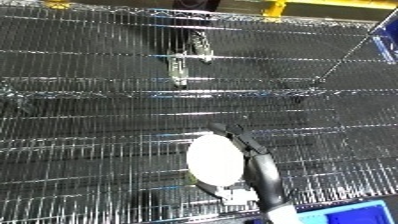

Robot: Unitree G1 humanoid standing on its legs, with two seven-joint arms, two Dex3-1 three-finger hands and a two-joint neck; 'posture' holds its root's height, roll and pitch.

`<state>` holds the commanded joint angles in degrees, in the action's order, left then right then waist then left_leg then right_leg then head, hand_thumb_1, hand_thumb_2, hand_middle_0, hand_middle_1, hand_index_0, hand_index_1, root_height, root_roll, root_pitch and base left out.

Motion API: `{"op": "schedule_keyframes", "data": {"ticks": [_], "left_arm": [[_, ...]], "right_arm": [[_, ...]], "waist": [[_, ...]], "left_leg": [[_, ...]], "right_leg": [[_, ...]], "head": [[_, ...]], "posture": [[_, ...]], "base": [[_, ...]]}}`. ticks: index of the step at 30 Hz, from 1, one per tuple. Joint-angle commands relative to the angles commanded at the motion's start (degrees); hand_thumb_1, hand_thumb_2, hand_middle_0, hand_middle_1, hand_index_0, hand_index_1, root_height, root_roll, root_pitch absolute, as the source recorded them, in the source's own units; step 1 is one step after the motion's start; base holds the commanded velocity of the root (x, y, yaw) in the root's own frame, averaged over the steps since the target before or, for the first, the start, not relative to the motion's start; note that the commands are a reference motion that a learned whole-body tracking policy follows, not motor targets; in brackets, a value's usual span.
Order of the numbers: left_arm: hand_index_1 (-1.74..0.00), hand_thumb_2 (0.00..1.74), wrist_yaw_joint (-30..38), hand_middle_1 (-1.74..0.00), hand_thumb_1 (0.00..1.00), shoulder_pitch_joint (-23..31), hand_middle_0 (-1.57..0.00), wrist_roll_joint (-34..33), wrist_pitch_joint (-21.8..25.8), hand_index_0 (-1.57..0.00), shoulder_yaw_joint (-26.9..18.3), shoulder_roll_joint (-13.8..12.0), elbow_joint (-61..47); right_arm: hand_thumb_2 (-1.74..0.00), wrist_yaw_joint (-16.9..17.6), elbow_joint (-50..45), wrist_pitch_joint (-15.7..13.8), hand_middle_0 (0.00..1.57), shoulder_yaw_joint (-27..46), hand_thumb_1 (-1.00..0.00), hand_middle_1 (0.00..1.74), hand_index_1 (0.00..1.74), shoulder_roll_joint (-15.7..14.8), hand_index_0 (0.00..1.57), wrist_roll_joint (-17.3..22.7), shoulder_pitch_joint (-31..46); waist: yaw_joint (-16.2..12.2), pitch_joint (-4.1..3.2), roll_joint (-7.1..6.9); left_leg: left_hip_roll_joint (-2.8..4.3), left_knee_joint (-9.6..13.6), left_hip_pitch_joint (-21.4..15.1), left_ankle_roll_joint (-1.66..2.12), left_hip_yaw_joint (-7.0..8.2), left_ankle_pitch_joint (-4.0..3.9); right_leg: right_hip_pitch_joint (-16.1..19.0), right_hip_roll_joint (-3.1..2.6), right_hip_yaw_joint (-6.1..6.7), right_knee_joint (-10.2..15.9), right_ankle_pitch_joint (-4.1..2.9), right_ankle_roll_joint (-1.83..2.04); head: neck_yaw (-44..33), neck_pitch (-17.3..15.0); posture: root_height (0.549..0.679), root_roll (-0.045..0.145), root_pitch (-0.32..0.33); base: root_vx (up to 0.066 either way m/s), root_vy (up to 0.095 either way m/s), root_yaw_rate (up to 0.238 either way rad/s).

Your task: Pick up the object and place it into the box

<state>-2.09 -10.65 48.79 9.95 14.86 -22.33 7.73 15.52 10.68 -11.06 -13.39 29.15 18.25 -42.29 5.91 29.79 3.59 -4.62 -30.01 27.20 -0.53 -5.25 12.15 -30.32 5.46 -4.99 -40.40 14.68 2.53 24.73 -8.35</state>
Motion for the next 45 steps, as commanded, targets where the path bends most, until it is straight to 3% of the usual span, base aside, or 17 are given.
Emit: {"op": "schedule_keyframes", "data": {"ticks": [10,16,19,25,27,31,36,40,45], "left_arm": [[-1.74,1.74,0.5,-1.74,1.00,-1.1,-1.57,-0.9,-0.3,-1.57,-2.5,0.7,0.7],[-1.74,1.74,0.8,-1.74,1.00,-0.3,-1.57,-1.8,-1.0,-1.57,-3.8,0.9,0.1],[-1.74,1.74,0.1,-1.74,1.00,0.5,-1.57,-2.0,-1.5,-1.57,-5.0,0.7,-0.2],[-1.74,1.74,-1.4,-1.74,1.00,3.4,-1.57,-1.8,-1.7,-1.57,-6.3,0.7,-1.1],[-1.74,1.74,-1.6,-1.74,1.00,4.3,-1.57,-1.8,-1.6,-1.57,-6.4,0.7,-1.3],[-1.74,1.74,-1.3,-1.74,1.00,5.2,-1.57,-1.4,-1.6,-1.57,-7.1,0.6,-1.8],[-1.74,1.74,-1.1,-1.74,1.00,5.4,-1.57,-1.0,-1.4,-1.57,-7.3,0.3,-2.1],[-1.74,1.74,-0.4,-1.74,1.00,4.3,-1.57,-0.5,-0.9,-1.57,-6.6,0.5,-2.3],[-1.74,1.74,0.2,-1.74,1.00,2.7,-1.57,-0.6,-1.2,-1.57,-5.7,1.4,-2.1]], "right_arm": [[-0.87,0.0,-7.4,-1.5,0.79,4.7,-0.50,0.87,0.87,-2.7,0.79,0.3,10.6],[-0.87,1.0,-10.6,-3.8,0.79,7.5,-0.50,0.87,0.87,-3.5,0.79,0.5,18.2],[-0.87,1.2,-10.8,-5.3,0.79,9.4,-0.50,0.87,0.87,-3.5,0.79,2.0,22.3],[-0.87,1.6,-10.3,-8.4,0.79,13.3,-0.50,0.87,0.87,-3.8,0.79,6.7,30.1],[-0.87,2.1,-10.3,-9.5,0.79,14.6,-0.50,0.87,0.87,-4.1,0.79,7.3,32.3],[-0.87,4.5,-11.0,-10.2,0.79,16.7,-0.50,0.87,0.87,-4.2,0.79,7.7,35.2],[-0.87,6.5,-11.3,-11.5,0.79,18.1,-0.50,0.87,0.87,-4.4,0.79,9.0,37.2],[-0.87,8.0,-10.7,-12.3,0.79,18.3,-0.50,0.87,0.87,-3.8,0.79,10.1,36.6],[-0.44,9.5,-9.2,-12.7,0.39,19.2,-0.25,0.44,0.44,-3.0,0.39,11.4,35.8]], "waist": [[-3.8,0.00,-1.83],[-5.9,0.00,-2.56],[-6.9,-0.07,-2.76],[-8.8,-1.33,-2.76],[-9.4,-1.62,-2.65],[-10.8,-1.74,-2.42],[-12.2,-0.69,-1.91],[-13.0,-0.04,-1.39],[-13.9,0.00,-0.49]], "left_leg": [[2.39,5.0,-7.5,1.31,0.61,-2.02],[3.90,7.2,-11.5,1.99,1.24,-2.82],[4.68,8.0,-13.3,2.26,1.72,-2.96],[6.30,8.6,-15.9,2.83,2.81,-2.75],[6.72,8.6,-16.4,3.03,3.12,-2.65],[7.08,8.2,-16.4,3.07,4.03,-2.50],[7.22,7.4,-15.4,3.19,4.76,-3.02],[6.92,7.6,-14.5,3.16,5.30,-3.50],[6.74,8.5,-14.9,3.67,5.71,-4.39]], "right_leg": [[6.9,-1.09,0.28,4.6,-0.67,0.10],[10.6,-1.75,0.56,6.4,-0.59,-0.02],[12.4,-2.13,0.81,7.5,-0.49,-0.12],[15.6,-2.47,1.61,9.5,-0.64,-0.49],[16.2,-2.51,2.00,9.7,-0.56,-0.58],[15.7,-2.64,2.70,9.1,-0.26,-0.59],[14.0,-3.04,3.39,7.9,-0.08,-0.71],[12.2,-3.04,3.79,7.5,-0.40,-0.57],[12.2,-2.92,4.03,8.4,-0.66,-0.61]], "head": [[-4.6,-4.4],[-4.2,-6.5],[-3.5,-6.3],[-1.3,-10.8],[-0.5,-10.3],[0.8,-9.9],[2.2,-6.8],[5.0,-6.1],[8.4,-5.8]], "posture": [[0.655,0.044,0.077],[0.659,0.047,0.045],[0.661,0.049,0.031],[0.665,0.055,0.010],[0.665,0.057,0.003],[0.665,0.061,0.004],[0.662,0.064,0.012],[0.662,0.068,0.026],[0.663,0.074,0.032]], "base": [[-0.062,-0.089,-0.135],[-0.044,-0.087,-0.148],[-0.042,-0.066,-0.179],[-0.017,-0.032,-0.171],[0.016,-0.011,-0.155],[-0.036,0.008,-0.187],[-0.079,0.014,-0.126],[-0.117,0.032,-0.089],[-0.047,0.039,-0.070]]}}
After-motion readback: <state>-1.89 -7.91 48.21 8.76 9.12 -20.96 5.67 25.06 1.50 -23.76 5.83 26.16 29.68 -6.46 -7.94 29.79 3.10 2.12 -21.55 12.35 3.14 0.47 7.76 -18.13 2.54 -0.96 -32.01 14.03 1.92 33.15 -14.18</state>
